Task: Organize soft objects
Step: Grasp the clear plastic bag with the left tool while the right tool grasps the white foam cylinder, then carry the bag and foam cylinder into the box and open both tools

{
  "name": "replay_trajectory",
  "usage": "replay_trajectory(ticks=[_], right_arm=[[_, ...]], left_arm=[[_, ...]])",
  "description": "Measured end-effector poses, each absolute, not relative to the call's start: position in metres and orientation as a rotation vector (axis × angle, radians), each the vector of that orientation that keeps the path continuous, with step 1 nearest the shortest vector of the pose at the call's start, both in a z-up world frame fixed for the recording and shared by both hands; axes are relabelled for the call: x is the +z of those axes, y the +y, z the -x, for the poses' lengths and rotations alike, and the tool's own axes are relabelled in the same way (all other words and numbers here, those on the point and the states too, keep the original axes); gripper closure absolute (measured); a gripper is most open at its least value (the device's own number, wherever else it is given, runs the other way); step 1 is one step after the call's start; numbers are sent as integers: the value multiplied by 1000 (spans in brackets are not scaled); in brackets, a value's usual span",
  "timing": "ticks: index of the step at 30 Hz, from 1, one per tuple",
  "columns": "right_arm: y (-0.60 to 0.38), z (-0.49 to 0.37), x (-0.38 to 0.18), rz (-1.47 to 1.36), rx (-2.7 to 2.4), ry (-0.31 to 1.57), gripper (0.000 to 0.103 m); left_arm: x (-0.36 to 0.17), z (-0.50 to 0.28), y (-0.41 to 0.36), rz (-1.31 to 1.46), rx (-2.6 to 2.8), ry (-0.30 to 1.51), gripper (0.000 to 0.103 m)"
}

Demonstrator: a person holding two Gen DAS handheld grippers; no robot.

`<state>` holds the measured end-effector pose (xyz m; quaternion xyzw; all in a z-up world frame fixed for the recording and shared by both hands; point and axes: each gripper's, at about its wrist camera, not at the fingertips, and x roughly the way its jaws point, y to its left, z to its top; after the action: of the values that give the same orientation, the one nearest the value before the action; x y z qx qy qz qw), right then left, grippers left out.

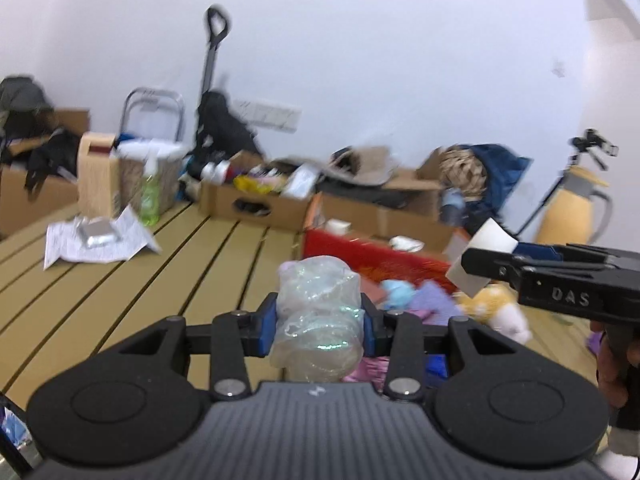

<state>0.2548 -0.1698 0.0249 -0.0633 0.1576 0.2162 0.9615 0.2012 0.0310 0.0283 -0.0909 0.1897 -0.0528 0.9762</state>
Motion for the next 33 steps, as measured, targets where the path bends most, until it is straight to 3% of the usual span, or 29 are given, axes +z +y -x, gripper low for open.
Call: replay_trajectory(ticks=[11,19,33], right_arm=[[-226,-88,28,104,317,174,51],[-237,-8,-7,18,214,141,51],[-243,-23,-13,-16,183,169,50]], left_arm=[[49,-100,-1,97,-195,224,62],[45,-47,-2,59,-226,160,61],[44,-72,-6,49,-258,155,60]])
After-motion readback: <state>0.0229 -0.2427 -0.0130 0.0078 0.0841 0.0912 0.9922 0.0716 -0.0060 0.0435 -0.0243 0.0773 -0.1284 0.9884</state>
